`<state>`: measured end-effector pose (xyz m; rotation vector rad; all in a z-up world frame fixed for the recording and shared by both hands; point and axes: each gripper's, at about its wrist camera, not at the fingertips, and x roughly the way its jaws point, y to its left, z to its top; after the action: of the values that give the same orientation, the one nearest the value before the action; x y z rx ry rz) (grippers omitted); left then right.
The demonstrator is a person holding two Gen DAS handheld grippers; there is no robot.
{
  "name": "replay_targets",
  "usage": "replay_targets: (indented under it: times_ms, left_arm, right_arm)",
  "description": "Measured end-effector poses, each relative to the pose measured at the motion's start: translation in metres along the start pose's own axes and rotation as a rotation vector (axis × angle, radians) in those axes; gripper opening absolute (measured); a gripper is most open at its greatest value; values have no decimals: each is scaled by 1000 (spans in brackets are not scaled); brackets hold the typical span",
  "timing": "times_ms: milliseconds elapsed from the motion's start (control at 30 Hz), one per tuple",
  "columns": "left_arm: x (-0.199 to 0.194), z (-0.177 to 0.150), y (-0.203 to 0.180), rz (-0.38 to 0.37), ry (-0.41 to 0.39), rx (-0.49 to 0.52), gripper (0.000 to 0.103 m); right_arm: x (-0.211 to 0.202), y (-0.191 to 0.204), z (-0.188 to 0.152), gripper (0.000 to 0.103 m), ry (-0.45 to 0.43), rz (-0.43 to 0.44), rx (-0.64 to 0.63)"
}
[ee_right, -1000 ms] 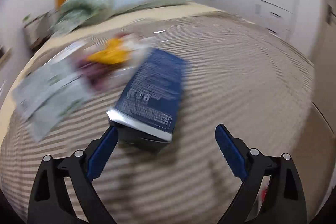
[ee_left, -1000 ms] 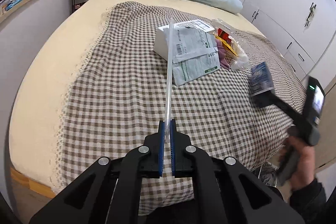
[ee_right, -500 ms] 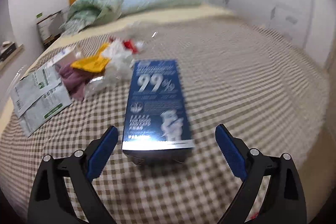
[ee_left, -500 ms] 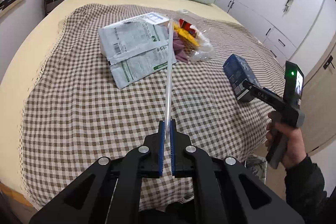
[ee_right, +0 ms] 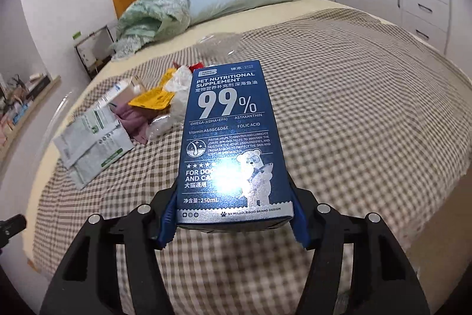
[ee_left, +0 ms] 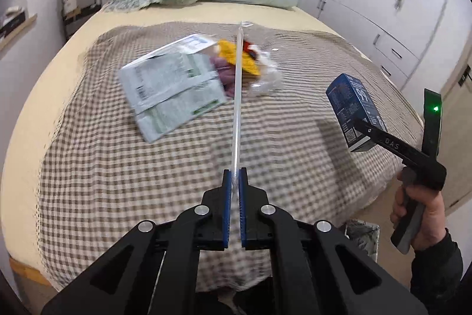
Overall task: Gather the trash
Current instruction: 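Carry strip and blue box to the wastebasket and open both grippers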
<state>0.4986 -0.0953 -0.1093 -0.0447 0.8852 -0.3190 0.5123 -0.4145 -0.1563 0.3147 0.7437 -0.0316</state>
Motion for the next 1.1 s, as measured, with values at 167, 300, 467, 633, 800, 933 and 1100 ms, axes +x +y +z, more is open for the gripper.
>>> replay_targets:
  times_ms: [167, 300, 467, 633, 800, 933, 1100]
  left_arm:
    - [0, -12, -61, -45, 13, 69, 2]
    - [10, -26, -125, -105, 56, 158, 2]
    - [39, -61, -223, -252, 168, 275, 2]
    - [81, -122, -294, -323, 368, 400, 2]
    - [116, -169, -323, -336, 519, 442, 2]
    - [132, -185, -330, -322, 577, 454, 2]
    - [145, -193, -337, -311, 605, 457, 2]
  right_arm:
    - [-37, -57, -25, 60, 4, -25, 25]
    - [-76, -125, -56, 60, 10, -119, 51]
    - [-104, -211, -116, 60, 65, -201, 158]
    - [-96, -280, -204, 60, 228, -250, 295]
    - [-37, -300, -295, 60, 498, -230, 356]
    - [13, -298, -341, 62, 693, -214, 378]
    - [61, -287, -376, 69, 892, -179, 357]
